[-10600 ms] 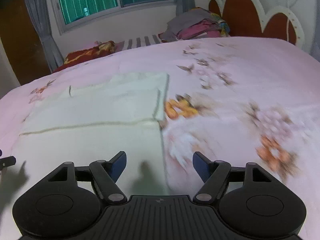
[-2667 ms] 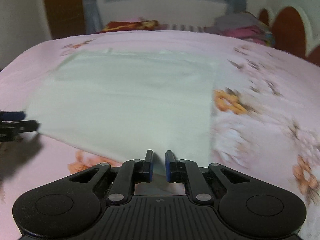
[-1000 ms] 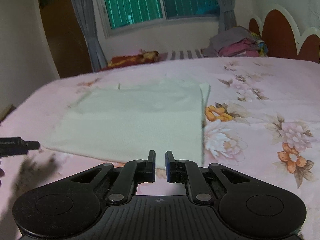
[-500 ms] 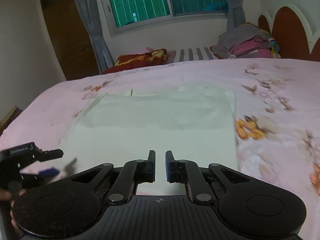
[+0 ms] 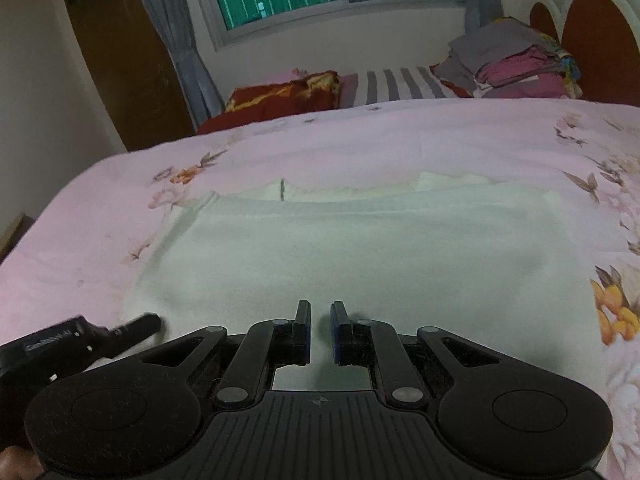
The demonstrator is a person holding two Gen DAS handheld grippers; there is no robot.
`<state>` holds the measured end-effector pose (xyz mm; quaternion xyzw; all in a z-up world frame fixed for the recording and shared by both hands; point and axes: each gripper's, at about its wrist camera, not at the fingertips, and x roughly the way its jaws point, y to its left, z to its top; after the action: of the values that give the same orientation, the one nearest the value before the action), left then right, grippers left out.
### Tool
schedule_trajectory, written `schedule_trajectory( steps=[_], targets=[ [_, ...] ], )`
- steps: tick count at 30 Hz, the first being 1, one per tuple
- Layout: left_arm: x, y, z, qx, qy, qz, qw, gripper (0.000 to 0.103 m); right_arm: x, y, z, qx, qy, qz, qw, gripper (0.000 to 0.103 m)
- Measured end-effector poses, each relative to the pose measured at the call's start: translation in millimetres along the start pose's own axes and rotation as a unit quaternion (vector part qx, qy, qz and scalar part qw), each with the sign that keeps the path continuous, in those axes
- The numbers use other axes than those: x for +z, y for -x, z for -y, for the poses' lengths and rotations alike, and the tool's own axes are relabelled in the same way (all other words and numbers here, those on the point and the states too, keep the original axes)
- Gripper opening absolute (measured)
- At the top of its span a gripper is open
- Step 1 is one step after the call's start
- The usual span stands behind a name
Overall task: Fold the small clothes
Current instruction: 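Grasp the sweater end with the left gripper and fold it over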
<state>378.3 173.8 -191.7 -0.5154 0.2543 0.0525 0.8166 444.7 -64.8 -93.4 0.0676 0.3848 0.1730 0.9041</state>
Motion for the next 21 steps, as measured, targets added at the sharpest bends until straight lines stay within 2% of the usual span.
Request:
schedule_trajectory(
  steps=[5, 7, 9, 11, 13, 15, 17, 21],
  targets=[
    [0, 13, 10, -0.009, -0.045, 0.009, 0.9989, 0.007, 6, -15, -6, -0.016, 0.014, 0.005, 1.0, 0.01],
    [-1, 12, 5, 0.013, -0.039, 0.011, 0.9991, 0.011, 5, -19, -6, -0.015, 0.016, 0.009, 1.0, 0.01],
    [-1, 12, 1, 0.009, -0.022, 0.017, 0.9996, 0.011, -1, -38, -6, -0.034, 0.033, -0.022, 0.999, 0.009],
    [-1, 10, 6, 0.018, -0.03, 0.017, 0.9992, 0.012, -1, -39, -10, -0.041, 0.048, -0.018, 0.998, 0.009],
    [0, 7, 12, 0.025, -0.042, 0.015, 0.9987, 0.008, 0, -39, -10, -0.04, 0.047, -0.02, 0.998, 0.01],
    [2, 8, 24, 0.032, -0.071, 0.013, 0.9969, 0.007, -1, -39, -5, -0.033, 0.039, -0.019, 0.999, 0.01],
    [2, 15, 41, 0.021, -0.116, 0.02, 0.9929, 0.007, 1, -40, -2, -0.024, 0.026, -0.019, 0.999, 0.009],
    [-12, 18, 94, 0.007, -0.212, 0.007, 0.9771, 0.007, 3, -36, 8, -0.001, 0.006, -0.019, 1.0, 0.01]
  ],
)
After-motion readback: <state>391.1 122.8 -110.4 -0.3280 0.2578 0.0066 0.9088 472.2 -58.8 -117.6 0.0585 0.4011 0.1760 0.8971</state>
